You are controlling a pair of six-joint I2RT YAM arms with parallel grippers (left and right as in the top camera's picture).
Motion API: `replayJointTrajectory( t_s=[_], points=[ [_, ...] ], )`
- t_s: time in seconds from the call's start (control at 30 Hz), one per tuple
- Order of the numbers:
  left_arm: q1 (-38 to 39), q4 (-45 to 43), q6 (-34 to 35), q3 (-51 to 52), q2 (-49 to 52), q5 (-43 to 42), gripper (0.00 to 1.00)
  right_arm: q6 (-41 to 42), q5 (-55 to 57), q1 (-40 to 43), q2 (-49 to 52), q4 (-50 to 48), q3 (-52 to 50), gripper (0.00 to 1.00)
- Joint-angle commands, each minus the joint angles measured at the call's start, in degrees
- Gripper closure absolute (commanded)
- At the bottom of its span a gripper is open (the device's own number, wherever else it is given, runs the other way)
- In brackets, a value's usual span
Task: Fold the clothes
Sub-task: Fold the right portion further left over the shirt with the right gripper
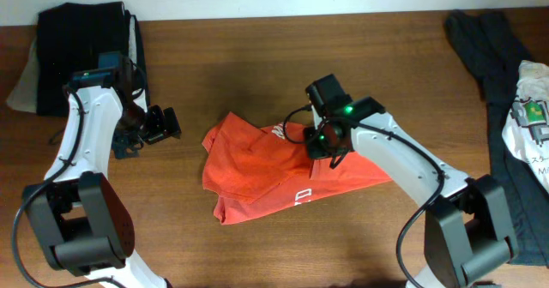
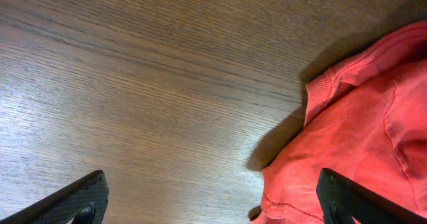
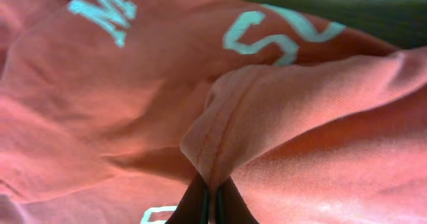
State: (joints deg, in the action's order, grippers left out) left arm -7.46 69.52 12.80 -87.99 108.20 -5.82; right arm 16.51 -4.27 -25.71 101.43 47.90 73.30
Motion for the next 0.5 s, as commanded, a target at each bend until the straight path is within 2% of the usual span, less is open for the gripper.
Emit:
replayJointTrajectory(
  t_s=[0.0,0.4,0.43,0.47],
  points=[
    [-0.02,-0.09,-1.16,-0.87,-1.29,-0.39,0.0,0.57,-1.4,-1.4,-0.66,-0.94,-1.99,0.96],
    [-0.02,-0.09,-1.16,-0.87,-1.29,-0.39,0.0,5.05,-4.57,-5.46,-0.07,-6.47,-5.9,0.95],
    [-0.02,-0.09,-1.16,-0.87,-1.29,-0.42,0.01,5.03,-4.55,-6.01,0.0,-6.47,-5.9,0.91],
    [-0.02,-0.09,-1.16,-0.87,-1.29,-0.42,0.0,5.03,-4.28,-6.62,0.11,-6.47,-5.9,0.8]
  ],
)
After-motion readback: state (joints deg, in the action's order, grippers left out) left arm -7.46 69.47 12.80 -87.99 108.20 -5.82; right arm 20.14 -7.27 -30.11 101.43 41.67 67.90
